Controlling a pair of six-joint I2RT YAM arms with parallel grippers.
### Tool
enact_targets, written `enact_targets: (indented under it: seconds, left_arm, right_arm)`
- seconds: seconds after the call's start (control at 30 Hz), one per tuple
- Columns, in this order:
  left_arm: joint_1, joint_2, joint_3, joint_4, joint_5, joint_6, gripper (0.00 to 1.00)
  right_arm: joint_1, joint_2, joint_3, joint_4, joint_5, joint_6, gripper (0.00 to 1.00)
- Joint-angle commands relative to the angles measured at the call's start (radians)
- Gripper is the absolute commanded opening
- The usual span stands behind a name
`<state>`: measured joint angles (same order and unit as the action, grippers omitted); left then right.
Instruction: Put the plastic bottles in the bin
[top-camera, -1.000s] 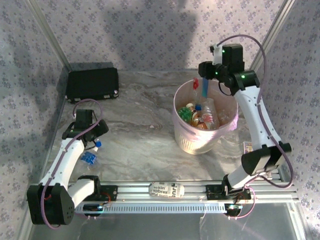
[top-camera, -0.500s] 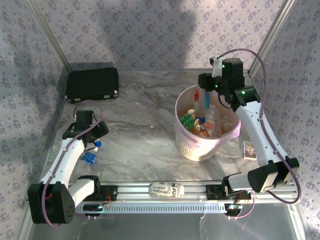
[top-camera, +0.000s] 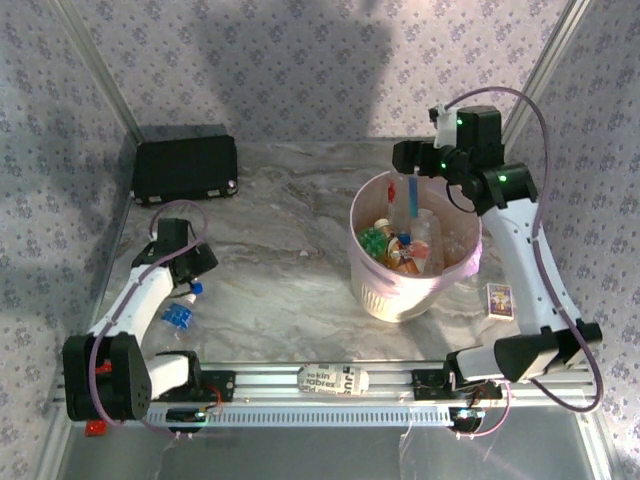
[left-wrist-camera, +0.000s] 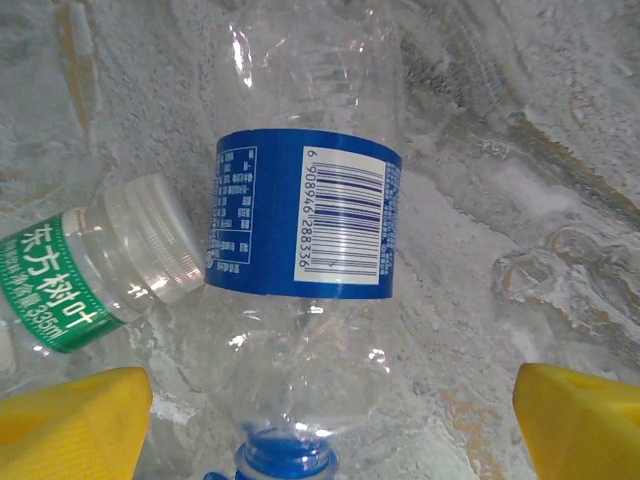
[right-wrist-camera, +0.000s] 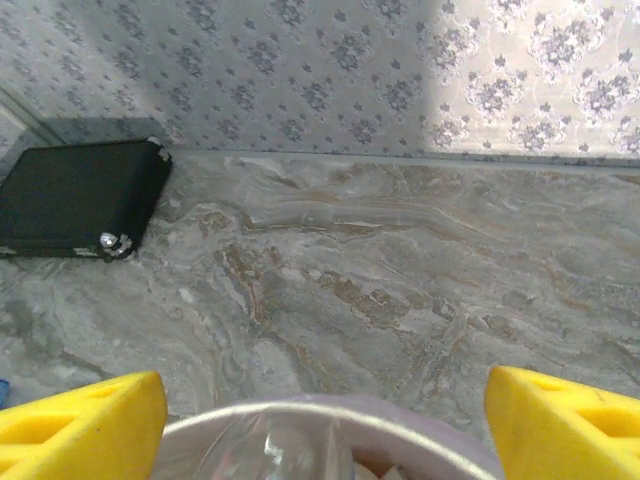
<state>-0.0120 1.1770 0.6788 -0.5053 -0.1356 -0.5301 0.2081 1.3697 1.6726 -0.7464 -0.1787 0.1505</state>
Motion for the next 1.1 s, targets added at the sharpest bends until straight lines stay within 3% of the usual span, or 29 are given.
enact_targets:
  seconds: [0.0,0.3,0.5,1.07]
  left_arm:
    - [0.009,0.021,-0.015,0.049,-0.01,-0.019,0.91]
    - [0.008,0.106,-0.022,0.103,0.016,-0.018,0.85]
    - [0.009,0.141,-0.035,0.137,0.029,-0.019,0.75]
    - [0.008,0.073,-0.021,0.12,0.066,0.001,0.54]
  right_arm:
    - [-0.013,-0.061,0.029,-0.078,-0.051,0.02,0.86]
    - [-0.028,-0.175,-0.053,-0.103,-0.074,0.047,0.88]
    - [-0.044,-0.215,-0.072,-0.118,-0.079,0.049,0.87]
    - [-0.042,-0.285,-0.079,-0.159,-0.066,0.066,0.86]
